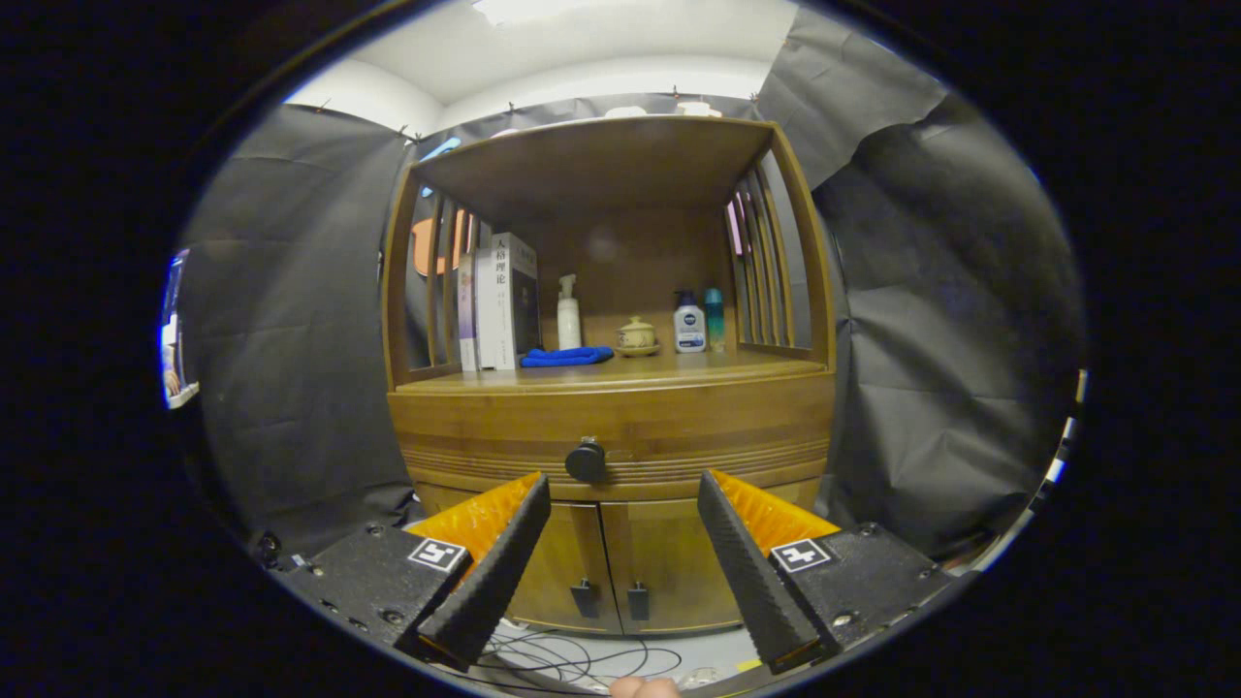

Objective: Pull open the drawer, take out the items inside it, and place them on the countertop above the cabinet.

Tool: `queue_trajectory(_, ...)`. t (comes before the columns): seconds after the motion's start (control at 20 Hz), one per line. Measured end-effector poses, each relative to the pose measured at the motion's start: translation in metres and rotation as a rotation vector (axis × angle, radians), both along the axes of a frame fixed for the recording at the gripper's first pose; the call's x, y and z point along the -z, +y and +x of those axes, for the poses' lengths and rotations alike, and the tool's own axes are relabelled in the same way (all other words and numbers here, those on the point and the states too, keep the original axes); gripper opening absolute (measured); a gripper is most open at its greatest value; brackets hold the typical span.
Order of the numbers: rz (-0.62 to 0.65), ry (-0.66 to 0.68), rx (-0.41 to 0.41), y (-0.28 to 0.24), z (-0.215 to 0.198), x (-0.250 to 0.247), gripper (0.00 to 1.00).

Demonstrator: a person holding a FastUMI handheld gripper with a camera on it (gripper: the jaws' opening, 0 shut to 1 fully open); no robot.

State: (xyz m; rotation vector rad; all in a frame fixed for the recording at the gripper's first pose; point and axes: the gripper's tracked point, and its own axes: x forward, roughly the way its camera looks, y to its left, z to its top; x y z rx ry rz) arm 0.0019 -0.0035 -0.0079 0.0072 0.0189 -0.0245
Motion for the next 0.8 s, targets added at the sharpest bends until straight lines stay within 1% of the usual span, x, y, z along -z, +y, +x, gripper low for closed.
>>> queue_trajectory(0.4,-0.034,0.007,-0.021,0.008,0.01,0.005,0.99)
queue_trajectory(0.65,-0.056,-0.014,-0.033,0.017,0.048,-0.005,0.99)
queue_trajectory(0.8,-0.087,0.011,-0.048,0.028,0.08,0.005,0.99)
